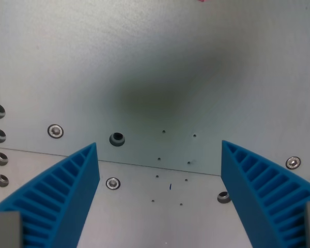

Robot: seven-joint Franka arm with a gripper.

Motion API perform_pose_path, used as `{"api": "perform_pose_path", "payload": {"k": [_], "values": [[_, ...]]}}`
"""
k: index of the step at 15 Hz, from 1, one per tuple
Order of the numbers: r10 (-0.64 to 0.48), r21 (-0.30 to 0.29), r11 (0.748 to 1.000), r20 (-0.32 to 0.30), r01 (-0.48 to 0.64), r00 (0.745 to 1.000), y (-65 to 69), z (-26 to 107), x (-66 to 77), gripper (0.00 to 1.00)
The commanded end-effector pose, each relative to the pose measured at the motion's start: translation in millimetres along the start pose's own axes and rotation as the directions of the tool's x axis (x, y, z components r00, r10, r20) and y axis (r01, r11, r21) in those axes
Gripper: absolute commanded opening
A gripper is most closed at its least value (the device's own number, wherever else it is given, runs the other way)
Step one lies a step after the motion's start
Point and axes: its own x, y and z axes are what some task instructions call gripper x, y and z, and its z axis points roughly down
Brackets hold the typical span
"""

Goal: Rotate around base positive x

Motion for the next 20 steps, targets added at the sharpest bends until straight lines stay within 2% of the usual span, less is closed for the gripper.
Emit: {"api": "perform_pose_path", "payload": {"k": [1, 10, 20], "values": [[0.0, 0.01, 1.0, -0.01, 0.0, 1.0, 0.1, -3.0, 0.4, 1.0], [-0.001, 0.113, 0.994, -0.029, 0.004, 1.0, 0.1, -3.0, 0.4, 1.0], [0.0, 0.226, 0.974, -0.05, 0.011, 0.999, 0.1, -3.0, 0.4, 1.0]]}}
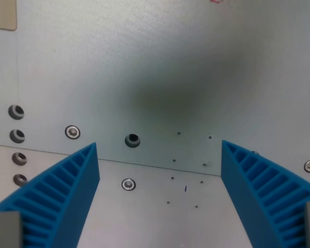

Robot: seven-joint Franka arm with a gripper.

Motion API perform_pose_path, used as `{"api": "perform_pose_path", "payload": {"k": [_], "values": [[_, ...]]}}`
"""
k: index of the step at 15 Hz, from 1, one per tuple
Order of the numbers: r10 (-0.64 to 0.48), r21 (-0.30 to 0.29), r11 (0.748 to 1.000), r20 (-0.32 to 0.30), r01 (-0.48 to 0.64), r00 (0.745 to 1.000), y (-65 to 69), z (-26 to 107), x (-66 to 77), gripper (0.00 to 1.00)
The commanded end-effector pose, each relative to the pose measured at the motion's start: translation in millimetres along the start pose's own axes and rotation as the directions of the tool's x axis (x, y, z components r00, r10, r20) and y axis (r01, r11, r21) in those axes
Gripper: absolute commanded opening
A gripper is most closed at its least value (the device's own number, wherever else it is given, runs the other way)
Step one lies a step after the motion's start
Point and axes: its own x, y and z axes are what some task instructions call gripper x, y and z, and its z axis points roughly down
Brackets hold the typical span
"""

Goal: Rotate around base positive x

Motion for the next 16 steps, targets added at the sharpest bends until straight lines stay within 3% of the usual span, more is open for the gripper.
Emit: {"api": "perform_pose_path", "payload": {"k": [1, 16], "values": [[-0.016, 0.182, 0.983, -0.043, 0.023, 0.999, 4.6, -3.0, -0.4, 1.0], [-0.011, 0.347, 0.937, -0.072, 0.035, 0.997, 4.6, -3.0, -0.4, 1.0]]}}
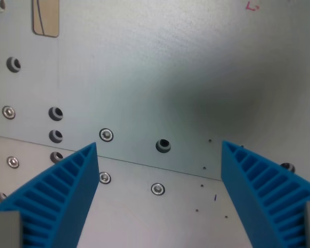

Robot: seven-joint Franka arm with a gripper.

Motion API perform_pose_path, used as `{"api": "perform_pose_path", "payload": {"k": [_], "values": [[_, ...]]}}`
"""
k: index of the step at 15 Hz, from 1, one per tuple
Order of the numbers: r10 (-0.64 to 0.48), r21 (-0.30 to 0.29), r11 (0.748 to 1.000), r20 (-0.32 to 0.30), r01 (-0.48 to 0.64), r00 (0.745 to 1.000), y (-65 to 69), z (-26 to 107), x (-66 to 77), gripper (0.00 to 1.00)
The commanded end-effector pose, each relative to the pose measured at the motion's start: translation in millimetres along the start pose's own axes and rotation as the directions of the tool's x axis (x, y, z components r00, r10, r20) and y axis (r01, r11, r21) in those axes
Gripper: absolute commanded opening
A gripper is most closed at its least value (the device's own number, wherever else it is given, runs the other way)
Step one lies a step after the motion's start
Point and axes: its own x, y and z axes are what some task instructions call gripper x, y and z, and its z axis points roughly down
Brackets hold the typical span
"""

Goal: Rotate around base positive x

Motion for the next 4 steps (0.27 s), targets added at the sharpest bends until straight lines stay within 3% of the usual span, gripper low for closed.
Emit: {"api": "perform_pose_path", "payload": {"k": [1, 4], "values": [[-0.021, 0.229, 0.973, -0.043, 0.03, 0.999, 4.4, -2.5, -1.4, 1.0], [-0.02, 0.263, 0.964, -0.049, 0.032, 0.999, 4.4, -2.5, -1.4, 1.0]]}}
